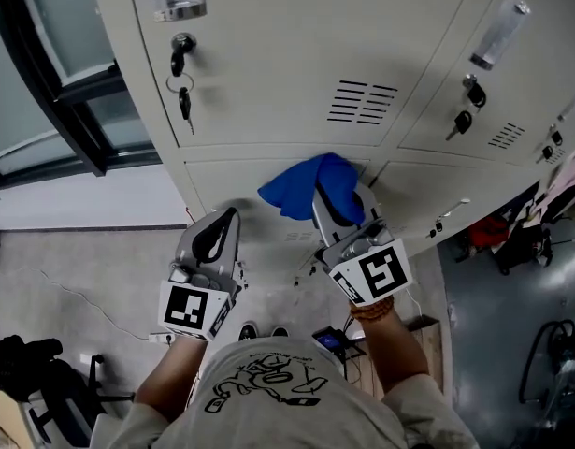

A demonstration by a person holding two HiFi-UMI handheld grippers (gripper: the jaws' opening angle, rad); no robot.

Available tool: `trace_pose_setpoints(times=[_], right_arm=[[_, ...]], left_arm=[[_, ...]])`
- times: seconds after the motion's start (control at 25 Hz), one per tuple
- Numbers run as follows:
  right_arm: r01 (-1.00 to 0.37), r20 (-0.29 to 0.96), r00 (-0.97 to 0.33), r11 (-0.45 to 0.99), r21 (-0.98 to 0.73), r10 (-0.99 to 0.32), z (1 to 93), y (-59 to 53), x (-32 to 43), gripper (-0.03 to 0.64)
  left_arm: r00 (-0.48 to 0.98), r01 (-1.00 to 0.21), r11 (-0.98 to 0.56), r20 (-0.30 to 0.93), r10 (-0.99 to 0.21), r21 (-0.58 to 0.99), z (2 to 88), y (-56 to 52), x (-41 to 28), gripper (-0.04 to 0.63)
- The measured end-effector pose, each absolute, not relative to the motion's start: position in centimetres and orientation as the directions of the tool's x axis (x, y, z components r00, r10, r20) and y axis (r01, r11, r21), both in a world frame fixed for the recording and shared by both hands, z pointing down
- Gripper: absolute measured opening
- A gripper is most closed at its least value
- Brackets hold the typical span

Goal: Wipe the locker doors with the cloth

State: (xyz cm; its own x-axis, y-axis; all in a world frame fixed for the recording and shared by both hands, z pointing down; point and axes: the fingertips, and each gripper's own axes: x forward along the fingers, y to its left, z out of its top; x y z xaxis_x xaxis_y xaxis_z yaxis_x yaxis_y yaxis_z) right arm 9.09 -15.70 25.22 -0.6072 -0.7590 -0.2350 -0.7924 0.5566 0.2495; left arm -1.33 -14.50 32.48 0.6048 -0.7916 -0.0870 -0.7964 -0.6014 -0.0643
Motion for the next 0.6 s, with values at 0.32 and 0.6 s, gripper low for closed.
trace_pose_setpoints(times=[0.32, 0.6], right_arm=[[-0.761, -0.108, -0.647, 0.634, 0.137, -0.755, 33.6, -16.3, 4.7, 0.023], [-0.775, -0.092, -0.631, 0.623, 0.105, -0.77, 34.0, -15.3, 4.1, 0.023]], left_arm=[[0.557, -0.83, -0.556, -0.052, -0.829, -0.03, 34.3, -14.1, -4.2, 0.002], [0.572, -0.82, -0.572, -0.028, -0.82, -0.015, 34.8, -13.6, -3.8, 0.002]])
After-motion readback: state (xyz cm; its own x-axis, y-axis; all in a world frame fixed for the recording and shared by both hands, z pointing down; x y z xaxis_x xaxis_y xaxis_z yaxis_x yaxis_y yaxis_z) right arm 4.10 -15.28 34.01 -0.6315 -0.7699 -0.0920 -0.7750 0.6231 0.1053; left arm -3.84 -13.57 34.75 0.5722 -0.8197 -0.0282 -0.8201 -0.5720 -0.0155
